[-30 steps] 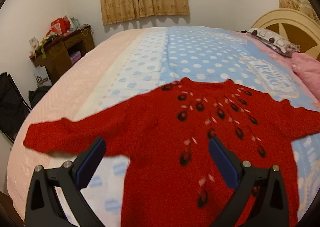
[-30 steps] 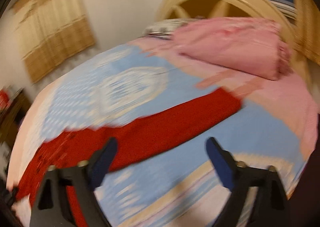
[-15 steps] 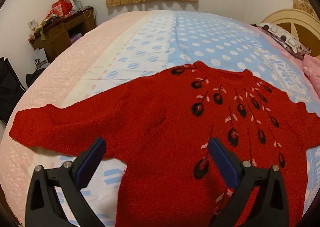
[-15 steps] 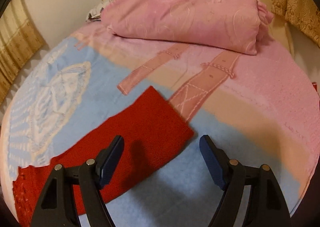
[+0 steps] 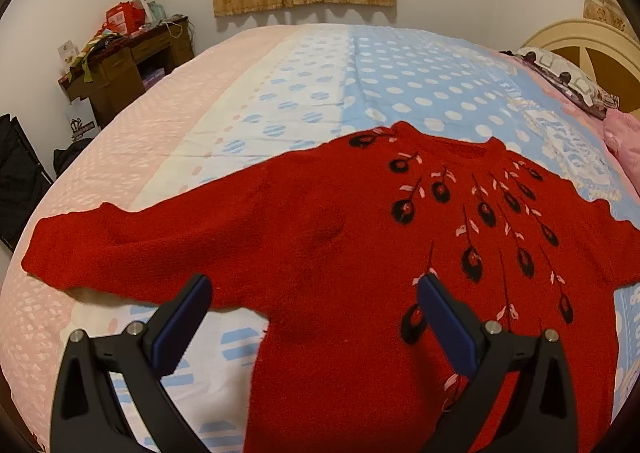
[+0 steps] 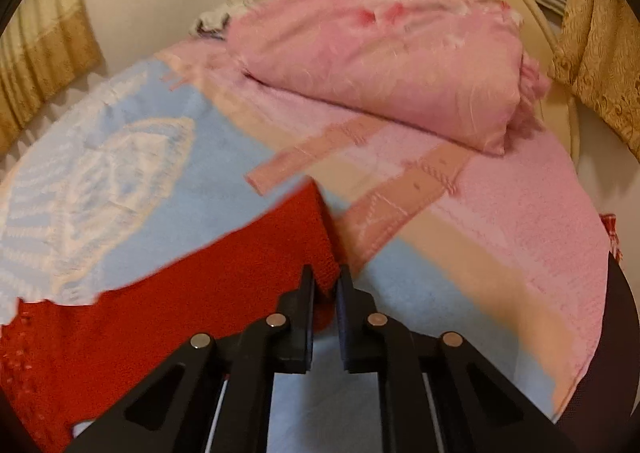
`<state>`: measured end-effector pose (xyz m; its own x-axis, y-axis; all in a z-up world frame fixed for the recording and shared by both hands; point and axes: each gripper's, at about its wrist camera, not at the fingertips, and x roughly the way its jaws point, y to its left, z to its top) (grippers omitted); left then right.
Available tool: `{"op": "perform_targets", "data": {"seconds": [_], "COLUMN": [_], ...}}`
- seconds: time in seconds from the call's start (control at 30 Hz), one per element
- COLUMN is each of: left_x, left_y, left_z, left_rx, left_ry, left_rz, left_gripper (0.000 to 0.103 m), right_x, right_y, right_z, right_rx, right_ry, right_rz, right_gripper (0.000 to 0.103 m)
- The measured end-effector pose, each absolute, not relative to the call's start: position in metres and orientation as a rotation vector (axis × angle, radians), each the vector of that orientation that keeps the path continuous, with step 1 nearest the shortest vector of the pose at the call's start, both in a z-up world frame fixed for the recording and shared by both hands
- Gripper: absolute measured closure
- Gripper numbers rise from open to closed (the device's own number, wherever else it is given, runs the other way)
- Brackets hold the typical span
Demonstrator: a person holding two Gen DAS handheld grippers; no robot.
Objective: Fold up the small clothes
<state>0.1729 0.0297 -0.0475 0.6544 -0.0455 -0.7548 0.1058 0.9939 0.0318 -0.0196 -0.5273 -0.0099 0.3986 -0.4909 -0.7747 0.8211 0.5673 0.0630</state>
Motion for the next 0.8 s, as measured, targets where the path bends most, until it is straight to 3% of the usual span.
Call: {"op": "perform_targets", "data": {"seconds": [0.43, 0.63, 0.8], "left_x": [0.164, 0.161, 0.160], "left_y": [0.067, 0.095, 0.121], "left_z": [-0.039, -0.037, -0.042], "left_rx": [0.004, -0.009, -0.033], "left_ry": [0.815, 0.798, 0.804], "left_rz": [-0.052, -0.006, 0.039], "left_gripper": [0.000, 0.000, 0.000], "right_x": [0.091, 0.170, 0.223], "right_y": [-0.317, -0.201, -0.117], "right_z": [0.097, 0.083, 0.033], "right_rx": [0.355, 0.346, 0.382], "right_ry": [0.670, 0.708, 0.774], "right_rz": [-0.312, -0.043, 0.117], "right_gripper": [0.094, 0.094, 0.094]}}
